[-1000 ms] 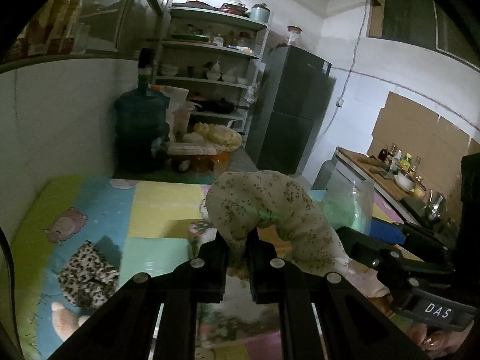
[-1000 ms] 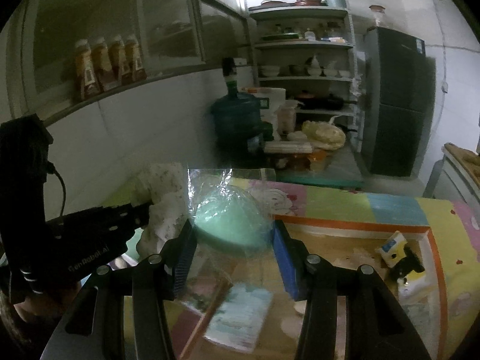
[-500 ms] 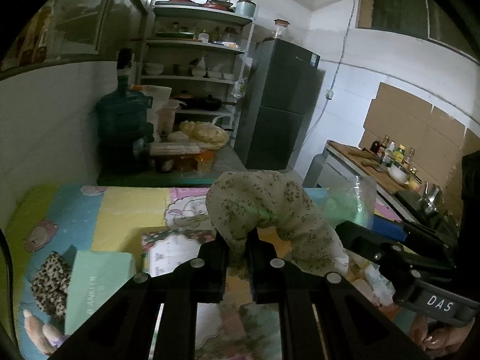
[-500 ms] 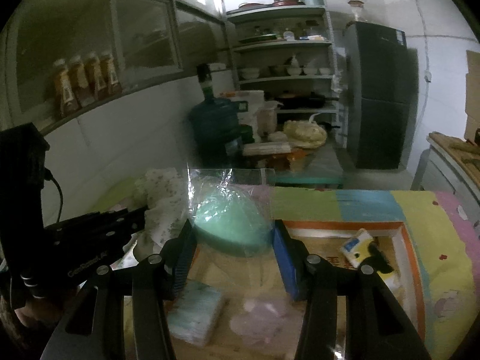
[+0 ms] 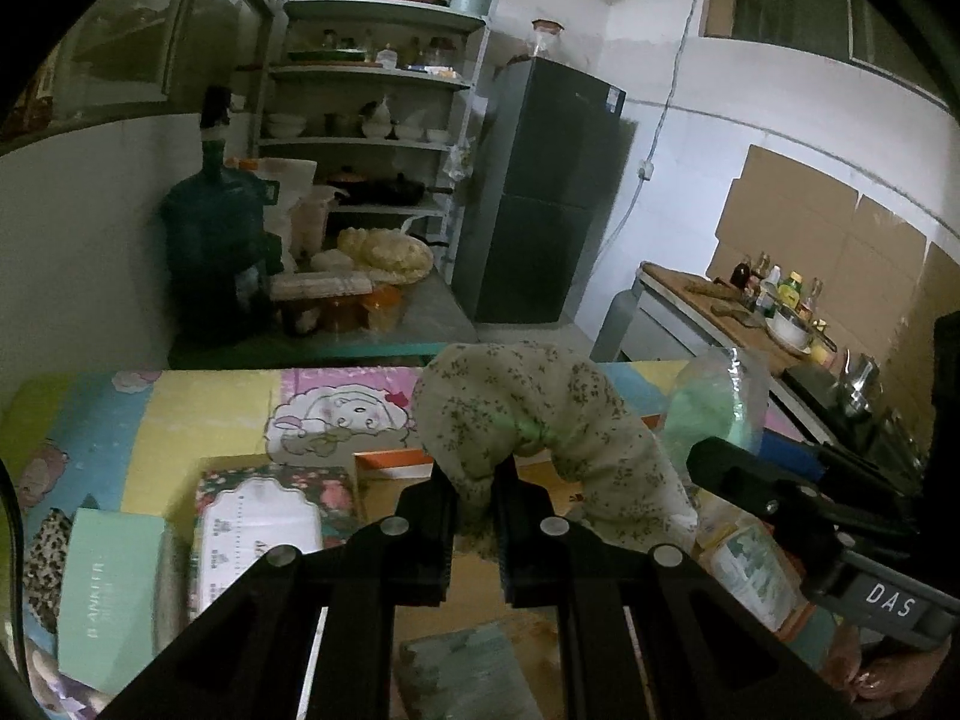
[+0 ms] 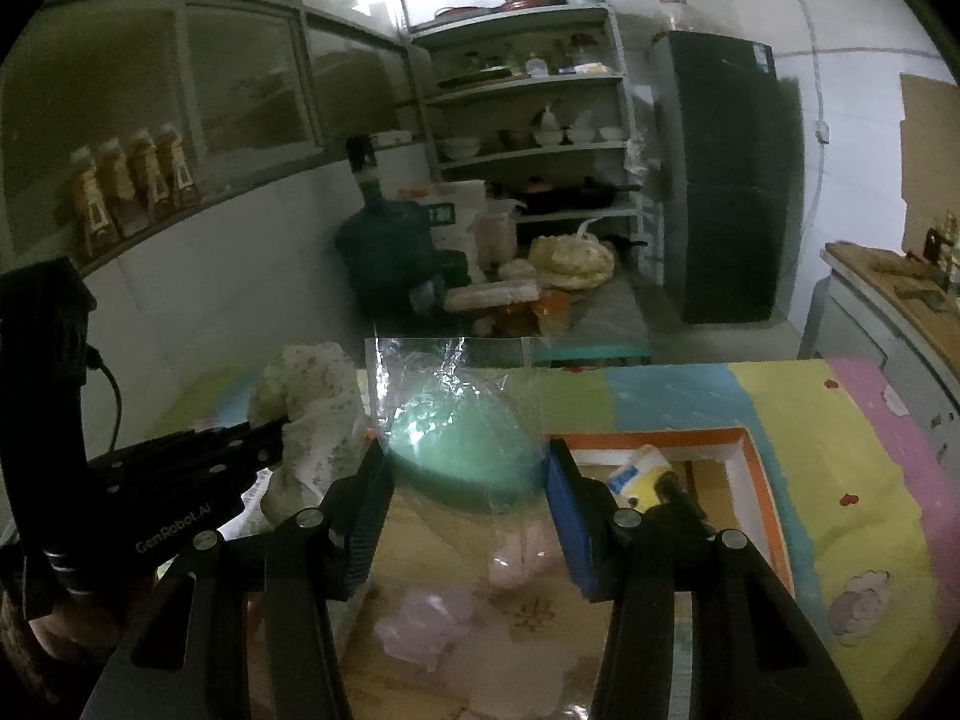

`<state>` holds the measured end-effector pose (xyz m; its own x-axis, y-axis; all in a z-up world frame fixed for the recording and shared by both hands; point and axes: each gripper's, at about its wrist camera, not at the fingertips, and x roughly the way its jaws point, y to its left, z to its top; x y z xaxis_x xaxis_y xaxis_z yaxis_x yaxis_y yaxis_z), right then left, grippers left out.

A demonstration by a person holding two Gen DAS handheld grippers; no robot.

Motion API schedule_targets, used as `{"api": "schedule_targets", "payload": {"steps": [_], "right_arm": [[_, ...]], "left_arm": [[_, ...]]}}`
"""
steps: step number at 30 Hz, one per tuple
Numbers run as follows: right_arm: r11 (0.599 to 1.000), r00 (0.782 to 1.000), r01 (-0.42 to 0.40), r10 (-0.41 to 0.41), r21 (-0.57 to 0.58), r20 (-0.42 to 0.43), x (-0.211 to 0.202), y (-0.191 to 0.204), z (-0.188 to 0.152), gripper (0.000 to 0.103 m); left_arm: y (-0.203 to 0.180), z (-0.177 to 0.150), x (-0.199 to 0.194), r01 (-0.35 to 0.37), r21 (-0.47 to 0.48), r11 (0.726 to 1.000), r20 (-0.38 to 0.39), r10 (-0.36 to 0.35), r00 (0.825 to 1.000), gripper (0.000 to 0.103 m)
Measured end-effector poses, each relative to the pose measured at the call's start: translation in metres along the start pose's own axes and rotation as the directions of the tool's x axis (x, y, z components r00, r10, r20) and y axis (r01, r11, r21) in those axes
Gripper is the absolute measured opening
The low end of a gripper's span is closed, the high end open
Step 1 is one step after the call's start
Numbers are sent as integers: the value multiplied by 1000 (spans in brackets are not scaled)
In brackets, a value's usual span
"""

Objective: Organize soft objects
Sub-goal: 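Lift both held items and carry them over the cardboard tray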

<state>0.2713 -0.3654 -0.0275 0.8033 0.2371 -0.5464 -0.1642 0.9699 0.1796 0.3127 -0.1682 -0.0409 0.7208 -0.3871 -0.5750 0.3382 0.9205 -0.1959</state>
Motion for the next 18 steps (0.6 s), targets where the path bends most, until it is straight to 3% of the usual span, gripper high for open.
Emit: {"api": "schedule_targets", "payload": {"steps": [18], "right_arm": [[998,998,42,-40,43,-44,11,-35,-11,52]], "left_arm": [[-22,-4,44,-4,20,1000,-91,6,996,12]]}}
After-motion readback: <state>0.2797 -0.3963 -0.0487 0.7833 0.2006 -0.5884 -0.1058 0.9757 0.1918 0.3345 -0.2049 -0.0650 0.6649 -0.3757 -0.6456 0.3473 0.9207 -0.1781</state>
